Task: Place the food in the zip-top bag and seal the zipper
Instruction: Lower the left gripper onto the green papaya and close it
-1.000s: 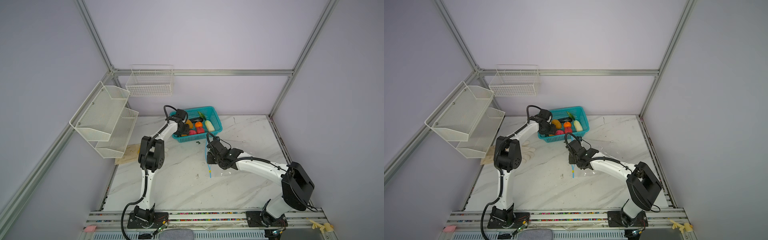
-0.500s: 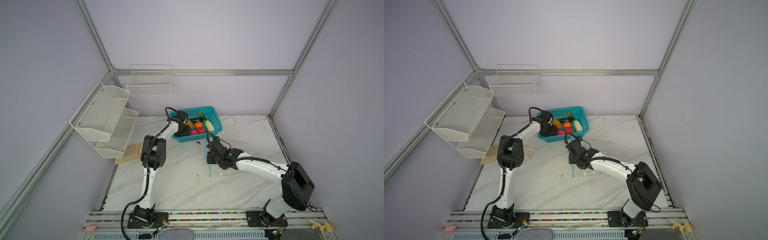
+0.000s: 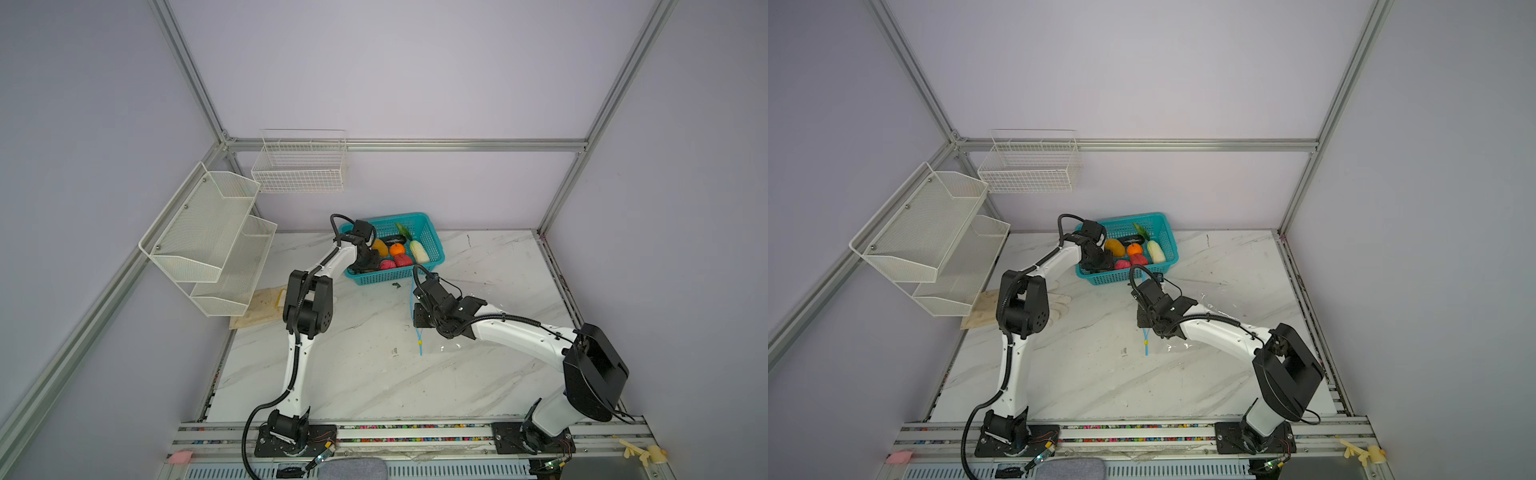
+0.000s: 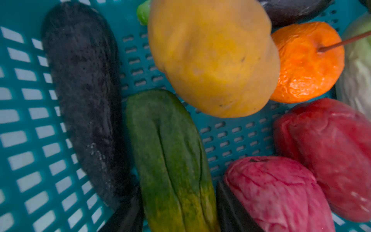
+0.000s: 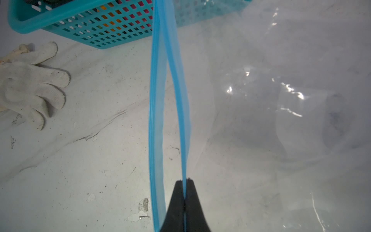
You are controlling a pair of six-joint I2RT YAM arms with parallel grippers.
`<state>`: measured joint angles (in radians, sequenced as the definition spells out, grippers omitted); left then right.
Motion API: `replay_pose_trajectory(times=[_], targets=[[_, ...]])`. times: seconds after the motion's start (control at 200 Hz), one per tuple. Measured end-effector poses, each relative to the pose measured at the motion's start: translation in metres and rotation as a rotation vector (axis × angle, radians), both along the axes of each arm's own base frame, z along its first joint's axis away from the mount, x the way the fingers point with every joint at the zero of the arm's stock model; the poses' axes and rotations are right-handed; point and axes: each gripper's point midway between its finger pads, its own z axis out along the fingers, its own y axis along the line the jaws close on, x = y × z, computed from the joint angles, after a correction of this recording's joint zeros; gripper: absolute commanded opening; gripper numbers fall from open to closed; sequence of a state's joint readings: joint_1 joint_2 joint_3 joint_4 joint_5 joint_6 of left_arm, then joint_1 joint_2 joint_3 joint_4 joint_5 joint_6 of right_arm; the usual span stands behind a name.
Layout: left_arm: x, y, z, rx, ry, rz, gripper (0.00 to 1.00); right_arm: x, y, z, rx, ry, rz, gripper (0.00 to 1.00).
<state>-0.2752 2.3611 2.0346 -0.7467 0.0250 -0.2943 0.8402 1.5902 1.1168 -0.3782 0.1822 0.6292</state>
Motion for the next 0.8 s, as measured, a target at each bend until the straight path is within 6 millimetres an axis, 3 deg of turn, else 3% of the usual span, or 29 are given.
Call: replay_pose_trajectory(times=[0.165, 0.475, 0.8], targets=[[0.0001, 0.0002, 0.0, 0.001, 0.0, 0.001, 0.62, 0.0013, 0.0014, 0.0028, 0.006, -0.005, 0.0, 0.0], [0.0001, 0.0004, 0.0, 0.002, -0.001, 0.001, 0.64, 0.0013, 0.0014, 0.0028, 0.006, -0.005, 0.0, 0.0], [0.0002, 0.0002, 0.0001, 0.002, -0.002, -0.002, 0.57, 0.0013, 0.0014, 0.0028, 0.006, -0.005, 0.0, 0.0]])
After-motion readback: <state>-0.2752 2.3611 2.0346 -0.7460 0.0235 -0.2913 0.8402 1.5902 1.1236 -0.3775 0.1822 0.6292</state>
